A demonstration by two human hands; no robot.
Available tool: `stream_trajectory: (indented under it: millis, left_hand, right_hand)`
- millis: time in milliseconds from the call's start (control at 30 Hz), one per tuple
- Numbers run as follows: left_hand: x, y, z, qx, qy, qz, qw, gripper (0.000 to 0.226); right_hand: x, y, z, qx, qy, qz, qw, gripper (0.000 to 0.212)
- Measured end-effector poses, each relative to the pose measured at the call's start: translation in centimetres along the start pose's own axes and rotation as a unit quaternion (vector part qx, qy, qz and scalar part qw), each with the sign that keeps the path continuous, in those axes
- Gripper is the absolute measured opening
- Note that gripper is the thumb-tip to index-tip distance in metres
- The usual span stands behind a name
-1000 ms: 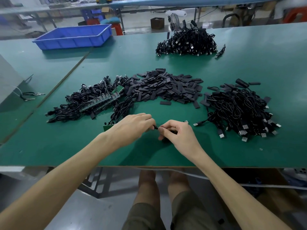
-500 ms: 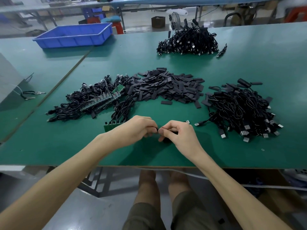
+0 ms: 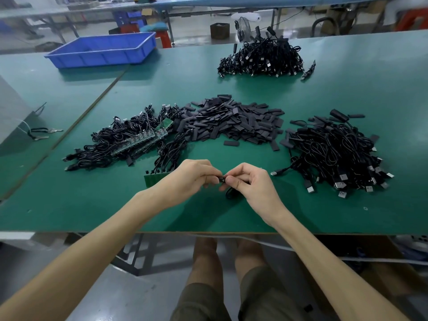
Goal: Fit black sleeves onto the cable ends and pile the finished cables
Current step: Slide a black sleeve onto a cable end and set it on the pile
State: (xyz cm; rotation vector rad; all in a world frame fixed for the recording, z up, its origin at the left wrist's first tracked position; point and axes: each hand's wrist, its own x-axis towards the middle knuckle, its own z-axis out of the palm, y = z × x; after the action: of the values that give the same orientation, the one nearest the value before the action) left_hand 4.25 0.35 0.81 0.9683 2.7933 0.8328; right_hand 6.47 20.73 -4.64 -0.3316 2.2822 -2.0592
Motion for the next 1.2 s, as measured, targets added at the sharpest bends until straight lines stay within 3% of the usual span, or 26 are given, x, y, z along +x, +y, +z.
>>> stream_trajectory:
  millis: [467, 700, 800, 967, 1033, 1200]
  left_hand:
    - [-0.2, 0.2, 0.8, -0.009, 0.012, 0.012, 1.000, 0.016]
    - [-0.1, 0.2, 1.0, -0.082, 0.028, -0.042, 0.995, 0.016]
    - [-0.2, 0.4, 0.9, -0.229, 0.025, -0.073, 0.970, 0.020]
    - [-1.1, -0.8, 0.1, -0.469, -0.033, -0.070, 0.880, 0.034]
    - [-1.2, -1.4, 0.1, -0.506, -0.052, -0.058, 0.859, 0.034]
    - [-0.9, -1.8, 0.8, -0.523, -0.036, -0.055, 0.850, 0.033]
  right_hand:
    - [0.0, 0.0, 0.0, 0.008, 0.003, 0.001, 1.000, 0.006]
    - [0.0, 0.0, -0.2, 0.039, 0.011, 0.005, 0.999, 0.004]
    - [0.1, -0.1, -0.4, 0.072, 0.022, 0.004, 0.997, 0.004]
    - [0.1, -0.1, -0.5, 0.120, 0.029, -0.008, 0.992, 0.001]
    - [0.1, -0.2, -0.5, 0.139, 0.030, -0.008, 0.990, 0.007]
    - [0.2, -0.1, -0.6, 0.155, 0.020, -0.009, 0.988, 0.012]
